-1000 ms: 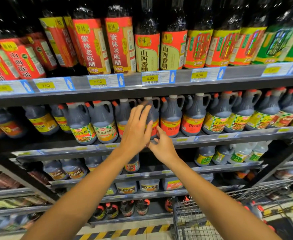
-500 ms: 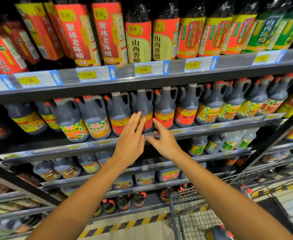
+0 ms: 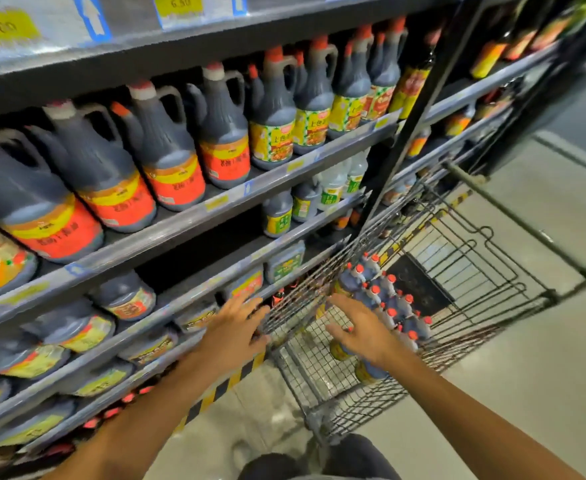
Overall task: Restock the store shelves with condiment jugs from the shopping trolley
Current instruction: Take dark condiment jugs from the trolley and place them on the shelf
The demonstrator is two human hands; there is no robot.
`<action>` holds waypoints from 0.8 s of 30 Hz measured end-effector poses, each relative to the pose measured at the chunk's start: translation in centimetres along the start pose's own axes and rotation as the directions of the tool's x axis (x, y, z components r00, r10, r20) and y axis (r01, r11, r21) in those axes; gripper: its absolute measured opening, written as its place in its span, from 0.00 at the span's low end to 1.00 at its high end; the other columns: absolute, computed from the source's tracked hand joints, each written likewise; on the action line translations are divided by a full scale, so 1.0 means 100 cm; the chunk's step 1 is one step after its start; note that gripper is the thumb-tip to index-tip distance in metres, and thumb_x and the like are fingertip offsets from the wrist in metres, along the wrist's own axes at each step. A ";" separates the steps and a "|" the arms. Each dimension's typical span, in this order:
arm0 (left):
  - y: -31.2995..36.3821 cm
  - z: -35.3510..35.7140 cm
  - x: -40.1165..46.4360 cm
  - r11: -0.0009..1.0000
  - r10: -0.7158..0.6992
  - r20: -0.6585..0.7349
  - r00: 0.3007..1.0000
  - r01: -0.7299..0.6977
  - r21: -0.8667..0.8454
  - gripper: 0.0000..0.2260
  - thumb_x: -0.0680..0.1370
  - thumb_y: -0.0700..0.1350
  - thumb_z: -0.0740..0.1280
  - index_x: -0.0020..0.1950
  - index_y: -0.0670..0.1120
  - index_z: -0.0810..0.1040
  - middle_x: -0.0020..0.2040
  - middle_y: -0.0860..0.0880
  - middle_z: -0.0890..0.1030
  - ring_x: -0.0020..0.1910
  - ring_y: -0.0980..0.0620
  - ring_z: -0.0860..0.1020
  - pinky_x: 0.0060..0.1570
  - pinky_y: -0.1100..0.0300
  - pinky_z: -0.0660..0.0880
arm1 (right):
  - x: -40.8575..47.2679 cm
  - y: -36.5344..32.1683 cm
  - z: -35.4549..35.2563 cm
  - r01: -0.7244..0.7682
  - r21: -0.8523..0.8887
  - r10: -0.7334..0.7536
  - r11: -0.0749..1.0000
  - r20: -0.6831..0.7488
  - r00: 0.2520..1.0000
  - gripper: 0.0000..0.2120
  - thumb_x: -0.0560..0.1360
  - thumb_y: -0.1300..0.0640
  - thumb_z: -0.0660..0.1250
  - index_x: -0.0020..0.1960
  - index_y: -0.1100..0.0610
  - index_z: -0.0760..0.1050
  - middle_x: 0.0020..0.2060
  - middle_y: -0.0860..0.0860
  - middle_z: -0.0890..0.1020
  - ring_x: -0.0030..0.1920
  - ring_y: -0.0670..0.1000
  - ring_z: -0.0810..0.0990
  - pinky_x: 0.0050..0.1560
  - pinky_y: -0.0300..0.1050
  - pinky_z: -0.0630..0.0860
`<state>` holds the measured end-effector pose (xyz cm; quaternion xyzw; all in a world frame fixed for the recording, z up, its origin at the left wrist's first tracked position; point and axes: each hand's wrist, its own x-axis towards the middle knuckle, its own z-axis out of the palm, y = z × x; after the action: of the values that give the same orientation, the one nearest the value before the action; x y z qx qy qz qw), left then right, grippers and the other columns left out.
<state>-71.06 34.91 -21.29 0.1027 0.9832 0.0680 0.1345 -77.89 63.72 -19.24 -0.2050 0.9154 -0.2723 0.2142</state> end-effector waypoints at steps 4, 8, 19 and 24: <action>0.034 0.030 0.034 0.993 0.105 0.151 0.983 -0.111 0.028 0.37 0.79 0.69 0.39 0.75 0.49 0.71 0.74 0.49 0.71 0.74 0.43 0.69 0.72 0.44 0.67 | -0.042 0.064 0.001 -0.191 0.062 0.192 0.980 -0.002 0.981 0.28 0.76 0.37 0.64 0.68 0.55 0.75 0.65 0.53 0.79 0.63 0.53 0.78 0.61 0.51 0.75; 0.068 0.035 0.062 0.995 0.094 0.233 0.968 -0.102 0.023 0.33 0.83 0.62 0.40 0.60 0.53 0.84 0.58 0.54 0.84 0.56 0.50 0.83 0.53 0.54 0.81 | -0.056 0.117 -0.005 -0.242 0.117 0.249 0.963 -0.051 0.967 0.20 0.77 0.55 0.70 0.68 0.51 0.73 0.56 0.45 0.77 0.52 0.45 0.74 0.53 0.42 0.71; 0.106 0.098 0.130 0.997 0.065 0.507 0.860 -0.072 -0.006 0.28 0.82 0.58 0.54 0.81 0.52 0.56 0.80 0.51 0.59 0.79 0.49 0.56 0.77 0.53 0.55 | -0.020 0.208 0.027 -0.419 0.110 0.403 0.901 0.139 0.904 0.26 0.76 0.50 0.68 0.72 0.56 0.67 0.55 0.58 0.82 0.54 0.62 0.81 0.47 0.50 0.76; 0.097 0.166 0.166 0.999 0.044 0.594 0.803 -0.043 -0.016 0.28 0.83 0.59 0.55 0.81 0.52 0.56 0.81 0.52 0.56 0.80 0.49 0.53 0.77 0.54 0.53 | 0.019 0.243 0.074 -0.464 0.175 0.462 0.868 0.052 0.885 0.25 0.76 0.58 0.68 0.72 0.55 0.68 0.53 0.58 0.82 0.44 0.56 0.81 0.45 0.44 0.76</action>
<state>-80.33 49.73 -39.72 0.1411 0.8890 0.0365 0.4340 -81.98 78.44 -39.64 0.0398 0.9080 -0.2951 0.2949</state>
